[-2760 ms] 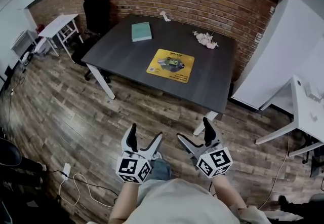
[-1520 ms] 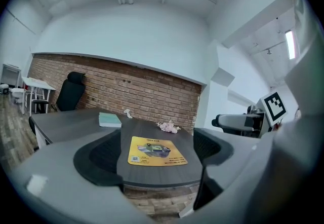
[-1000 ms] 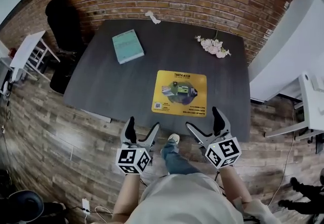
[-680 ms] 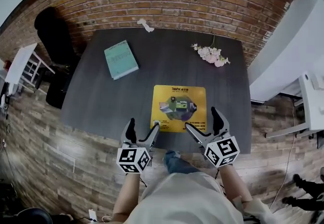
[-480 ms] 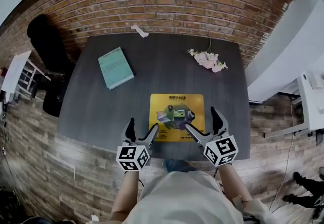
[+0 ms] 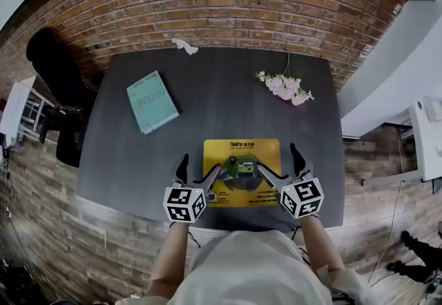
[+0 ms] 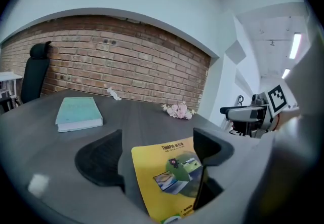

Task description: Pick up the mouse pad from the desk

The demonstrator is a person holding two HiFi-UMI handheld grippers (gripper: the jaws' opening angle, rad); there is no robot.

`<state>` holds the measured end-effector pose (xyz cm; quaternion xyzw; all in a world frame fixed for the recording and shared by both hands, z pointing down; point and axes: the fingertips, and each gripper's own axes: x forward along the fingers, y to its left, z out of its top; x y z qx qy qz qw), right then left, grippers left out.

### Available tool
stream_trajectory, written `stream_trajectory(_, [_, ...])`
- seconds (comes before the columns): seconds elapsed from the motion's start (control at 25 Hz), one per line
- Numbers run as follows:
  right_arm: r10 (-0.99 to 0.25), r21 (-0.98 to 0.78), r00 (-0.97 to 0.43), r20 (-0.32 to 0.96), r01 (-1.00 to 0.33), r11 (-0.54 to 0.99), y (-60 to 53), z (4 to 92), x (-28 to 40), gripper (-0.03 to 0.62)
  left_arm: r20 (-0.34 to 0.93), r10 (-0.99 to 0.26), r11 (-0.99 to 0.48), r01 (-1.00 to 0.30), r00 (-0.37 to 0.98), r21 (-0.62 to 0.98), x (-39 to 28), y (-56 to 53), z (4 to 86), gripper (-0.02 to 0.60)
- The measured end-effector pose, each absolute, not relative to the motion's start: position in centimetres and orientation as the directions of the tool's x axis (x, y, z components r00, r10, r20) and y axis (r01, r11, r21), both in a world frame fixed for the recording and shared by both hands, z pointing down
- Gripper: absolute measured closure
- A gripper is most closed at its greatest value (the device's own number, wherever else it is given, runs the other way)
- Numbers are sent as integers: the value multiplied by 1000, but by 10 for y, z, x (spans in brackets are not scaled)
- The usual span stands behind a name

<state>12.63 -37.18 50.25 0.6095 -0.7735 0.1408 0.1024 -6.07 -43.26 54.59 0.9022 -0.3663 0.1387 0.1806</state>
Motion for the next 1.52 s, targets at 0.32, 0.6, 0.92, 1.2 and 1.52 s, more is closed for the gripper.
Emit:
stream_trajectory(0.32, [-863, -117, -251, 438, -968, 222, -399, 555, 143, 120, 498, -505, -729, -657, 705, 192, -36, -458, 594, 147])
stream_trajectory(0.6, [-798, -143, -271, 538, -963, 230, -413, 604, 154, 118, 594, -414, -765, -617, 690, 184, -23, -472, 637, 147])
stream_trajectory(0.92, [-711, -154, -291, 640, -955, 253, -425, 651, 160, 120, 689, -319, -823, -551, 651, 140, -13, -479, 675, 147])
stream_trajectory(1.2, [-656, -53, -261, 708, -946, 318, -430, 668, 156, 120, 711, -309, -843, -528, 631, 102, -9, -484, 683, 147])
stream_trajectory(1.52, [-662, -34, -254, 705, -945, 326, -428, 669, 153, 138, 707, -330, -844, -531, 625, 76, -9, -483, 684, 150])
